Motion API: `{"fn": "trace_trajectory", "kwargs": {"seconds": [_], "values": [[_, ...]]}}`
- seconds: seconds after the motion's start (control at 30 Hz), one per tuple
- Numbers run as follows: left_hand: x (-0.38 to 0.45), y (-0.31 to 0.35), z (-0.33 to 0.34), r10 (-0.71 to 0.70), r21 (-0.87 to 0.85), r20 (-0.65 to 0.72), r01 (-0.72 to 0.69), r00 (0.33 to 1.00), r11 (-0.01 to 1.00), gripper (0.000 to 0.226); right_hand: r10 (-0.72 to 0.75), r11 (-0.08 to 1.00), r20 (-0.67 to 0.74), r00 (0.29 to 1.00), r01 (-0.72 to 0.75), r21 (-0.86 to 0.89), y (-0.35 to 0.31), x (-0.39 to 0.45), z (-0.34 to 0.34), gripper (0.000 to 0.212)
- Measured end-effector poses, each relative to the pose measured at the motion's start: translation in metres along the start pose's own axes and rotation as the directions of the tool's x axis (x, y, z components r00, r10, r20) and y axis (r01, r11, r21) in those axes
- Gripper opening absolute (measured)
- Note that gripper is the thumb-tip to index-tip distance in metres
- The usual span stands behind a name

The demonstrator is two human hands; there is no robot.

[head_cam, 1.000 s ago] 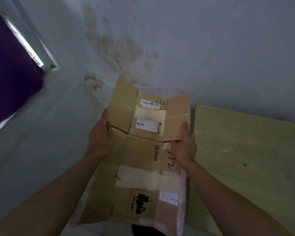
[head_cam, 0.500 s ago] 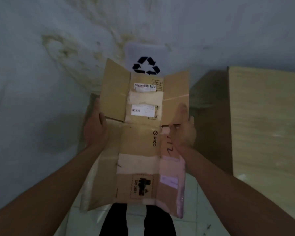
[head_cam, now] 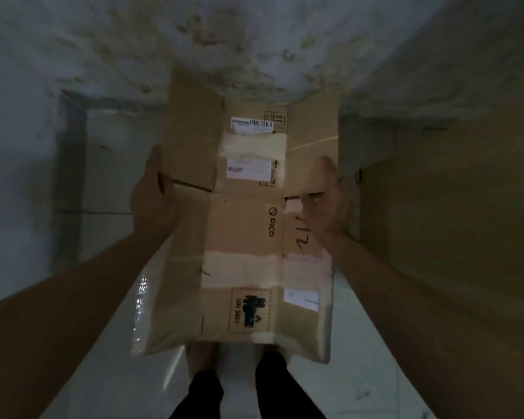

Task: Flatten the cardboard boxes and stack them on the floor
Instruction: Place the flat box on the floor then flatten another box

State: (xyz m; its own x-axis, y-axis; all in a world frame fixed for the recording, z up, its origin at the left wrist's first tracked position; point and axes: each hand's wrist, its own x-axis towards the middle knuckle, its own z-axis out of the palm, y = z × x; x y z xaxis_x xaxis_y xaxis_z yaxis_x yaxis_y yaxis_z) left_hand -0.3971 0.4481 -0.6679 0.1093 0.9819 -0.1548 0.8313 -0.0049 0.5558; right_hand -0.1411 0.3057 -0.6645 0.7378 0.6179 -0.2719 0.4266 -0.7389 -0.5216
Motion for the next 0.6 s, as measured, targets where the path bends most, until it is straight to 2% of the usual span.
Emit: {"fn": "trace_trajectory", "kwargs": {"seconds": [0.1, 0.23, 0.3, 0.37, 0.43, 0.53, 0.6], "values": [[0.024, -0.040, 0.056, 0.019, 0.016, 0.008, -0.019, 1.000, 1.000, 0.051, -0.001, 0.999, 0.025, 1.000, 0.002, -0.044, 0.025, 0.036, 0.053, 0.077], [0.052, -0.084, 0.112, -0.050, 0.034, 0.015, 0.049, 0.999, 0.998, 0.050, 0.019, 0.999, 0.041, 0.999, -0.017, -0.045, 0.059, 0.070, 0.111, 0.077], [0.059, -0.103, 0.132, -0.038, 0.048, 0.048, 0.035, 0.998, 0.998, 0.051, 0.054, 0.998, 0.111, 0.992, -0.048, -0.049, 0.074, 0.078, 0.136, 0.088], [0.062, -0.116, 0.146, -0.059, 0.062, 0.064, 0.055, 0.996, 0.997, 0.054, 0.093, 0.994, 0.190, 0.977, -0.078, -0.081, 0.087, 0.082, 0.155, 0.108], [0.069, -0.125, 0.155, -0.087, 0.065, 0.077, 0.082, 0.993, 0.994, 0.054, 0.109, 0.988, 0.218, 0.970, -0.082, -0.132, 0.097, 0.086, 0.166, 0.120], [0.085, -0.136, 0.166, -0.060, 0.080, 0.083, 0.054, 0.995, 0.995, 0.050, 0.104, 0.985, 0.228, 0.968, -0.069, -0.156, 0.103, 0.095, 0.171, 0.121], [0.094, -0.136, 0.174, -0.111, 0.105, 0.060, 0.104, 0.992, 0.989, 0.053, 0.098, 0.977, 0.215, 0.972, -0.053, -0.206, 0.102, 0.099, 0.172, 0.119]]}}
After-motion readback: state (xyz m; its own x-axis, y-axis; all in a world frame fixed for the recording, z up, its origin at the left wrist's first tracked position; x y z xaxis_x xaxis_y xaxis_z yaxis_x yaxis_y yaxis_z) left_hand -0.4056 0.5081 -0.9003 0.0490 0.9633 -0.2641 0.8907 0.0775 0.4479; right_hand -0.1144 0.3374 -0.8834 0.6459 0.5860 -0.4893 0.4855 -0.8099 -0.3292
